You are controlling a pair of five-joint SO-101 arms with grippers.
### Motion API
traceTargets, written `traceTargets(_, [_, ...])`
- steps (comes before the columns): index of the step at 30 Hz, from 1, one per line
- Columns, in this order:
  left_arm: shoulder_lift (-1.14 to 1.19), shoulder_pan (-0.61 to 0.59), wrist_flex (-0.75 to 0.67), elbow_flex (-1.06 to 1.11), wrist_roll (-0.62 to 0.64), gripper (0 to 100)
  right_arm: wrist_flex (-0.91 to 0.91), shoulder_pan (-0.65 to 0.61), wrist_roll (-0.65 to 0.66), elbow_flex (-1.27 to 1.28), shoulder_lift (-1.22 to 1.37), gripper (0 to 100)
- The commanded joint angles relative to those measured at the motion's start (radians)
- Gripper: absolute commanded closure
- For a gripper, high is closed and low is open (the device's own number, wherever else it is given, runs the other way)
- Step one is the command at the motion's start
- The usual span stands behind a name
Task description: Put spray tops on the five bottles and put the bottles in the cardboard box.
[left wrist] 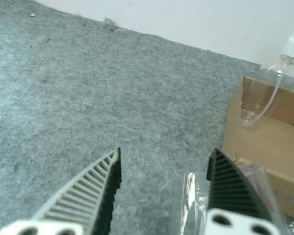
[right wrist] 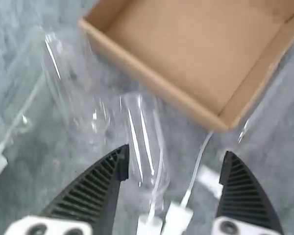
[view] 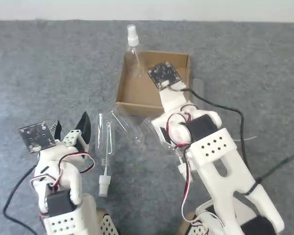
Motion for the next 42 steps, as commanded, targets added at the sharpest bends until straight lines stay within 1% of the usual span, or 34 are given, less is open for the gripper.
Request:
traceTargets(1, [0.011, -0.006, -0.011, -0.005, 0.008, 73, 0.008, -0.064, 0.015, 0.034, -0.044, 74.2])
traceTargets(4, [0.011, -0.006, -0.011, -0.005, 0.008, 73, 0.002, -0.137, 0.015, 0.078, -0.044, 74.2])
traceTargets(7, [0.011, -0.006, -0.011, -0.005, 0.008, 73, -0.039, -0.165, 0.012, 0.107, -0.036, 74.2])
traceTargets(12, [0.011, -0.006, -0.011, -0.005, 0.008, 73, -0.101, -0.166, 0.012, 0.1, 0.087, 74.2])
traceTargets(19, [0.011, -0.006, -0.009, -0.005, 0.008, 73, -0.101, -0.165, 0.017, -0.029, 0.297, 74.2])
traceTargets(21, [0.011, -0.006, -0.009, -0.005, 0.008, 73, -0.099, -0.16, 0.038, -0.061, 0.341, 74.2])
traceTargets(28, [0.011, -0.006, -0.009, -0.005, 0.008, 73, -0.102, -0.087, 0.064, -0.152, 0.472, 74.2])
traceTargets(31, [0.011, -0.006, -0.009, -0.005, 0.008, 73, -0.104, -0.079, 0.106, -0.163, 0.519, 74.2])
traceTargets(34, [0.011, -0.006, -0.009, -0.005, 0.008, 73, -0.104, -0.079, 0.109, -0.172, 0.552, 74.5])
traceTargets(36, [0.011, -0.006, -0.009, -0.005, 0.008, 73, -0.105, -0.079, 0.112, -0.173, 0.556, 77.6])
traceTargets(42, [0.011, -0.006, -0.009, -0.005, 0.008, 73, -0.139, -0.077, 0.114, -0.176, 0.509, 94.2])
